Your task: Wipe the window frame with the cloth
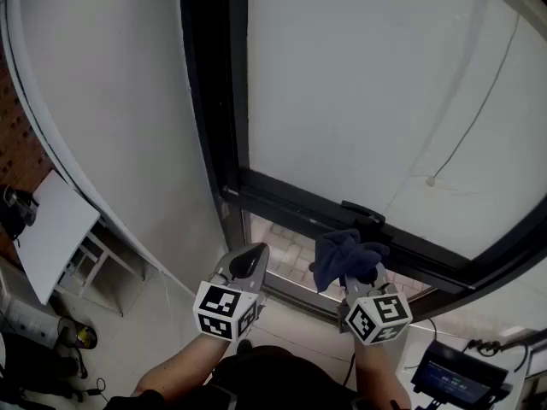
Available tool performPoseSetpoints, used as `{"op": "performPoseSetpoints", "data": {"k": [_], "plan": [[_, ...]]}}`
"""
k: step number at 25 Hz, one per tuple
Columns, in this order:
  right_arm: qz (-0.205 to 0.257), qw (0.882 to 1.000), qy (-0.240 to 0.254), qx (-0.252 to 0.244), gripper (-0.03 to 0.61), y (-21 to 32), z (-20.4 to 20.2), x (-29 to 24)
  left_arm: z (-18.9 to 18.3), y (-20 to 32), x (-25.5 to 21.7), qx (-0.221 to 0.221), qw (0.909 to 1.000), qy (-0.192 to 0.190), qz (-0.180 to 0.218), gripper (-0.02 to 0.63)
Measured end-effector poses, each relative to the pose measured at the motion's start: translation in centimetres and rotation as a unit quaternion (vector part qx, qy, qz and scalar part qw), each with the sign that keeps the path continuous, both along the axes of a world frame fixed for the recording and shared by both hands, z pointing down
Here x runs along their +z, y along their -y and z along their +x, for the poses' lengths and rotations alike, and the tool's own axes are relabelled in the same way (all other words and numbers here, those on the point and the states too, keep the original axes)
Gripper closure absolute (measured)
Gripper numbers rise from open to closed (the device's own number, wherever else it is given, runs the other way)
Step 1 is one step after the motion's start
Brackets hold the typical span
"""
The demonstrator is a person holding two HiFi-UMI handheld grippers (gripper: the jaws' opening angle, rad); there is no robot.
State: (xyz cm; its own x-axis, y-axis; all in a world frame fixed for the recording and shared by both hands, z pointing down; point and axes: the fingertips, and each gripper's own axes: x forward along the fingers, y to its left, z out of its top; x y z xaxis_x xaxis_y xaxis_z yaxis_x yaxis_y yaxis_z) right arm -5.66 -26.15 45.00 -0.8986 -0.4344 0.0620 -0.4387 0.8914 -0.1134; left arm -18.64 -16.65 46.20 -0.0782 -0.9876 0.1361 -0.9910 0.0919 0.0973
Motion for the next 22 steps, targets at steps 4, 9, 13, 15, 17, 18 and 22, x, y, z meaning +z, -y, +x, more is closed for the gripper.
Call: {"op": "performPoseSetpoints", "data": {"k": [4,9,13,15,17,18,22], "plan": [[0.011,0.999,-0.007,-0.043,0.532,-1.9,-3.8,-0.1,-2.2,-1.3,0.0,-0.021,0.9998,0.002,0.002,0.620],[0.010,0.997,-0.013,-0.078,0.532,-3.9,-7.4,0.2,-5.4,-3.5,0.2,-0.054,0.9985,0.005,-0.001,0.620],[0.017,0.995,-0.019,-0.100,0.532,-4.7,-9.6,0.1,-7.0,-4.3,-0.9,-0.062,0.9977,0.015,0.022,0.620],[0.025,0.994,-0.018,-0.110,0.532,-5.2,-10.6,-0.5,-8.1,-4.5,-1.9,-0.077,0.9965,0.024,0.022,0.620],[0.030,0.992,-0.010,-0.120,0.532,-5.6,-11.8,-1.7,-9.6,-4.8,-3.5,-0.093,0.9949,0.033,0.022,0.620],[0.035,0.992,-0.005,-0.125,0.532,-5.7,-12.3,-2.5,-10.3,-4.8,-4.4,-0.096,0.9943,0.038,0.026,0.620],[0.066,0.988,0.013,-0.141,0.532,-5.9,-14.3,-6.4,-11.9,-4.5,-8.0,-0.094,0.9932,0.047,0.050,0.620]]}}
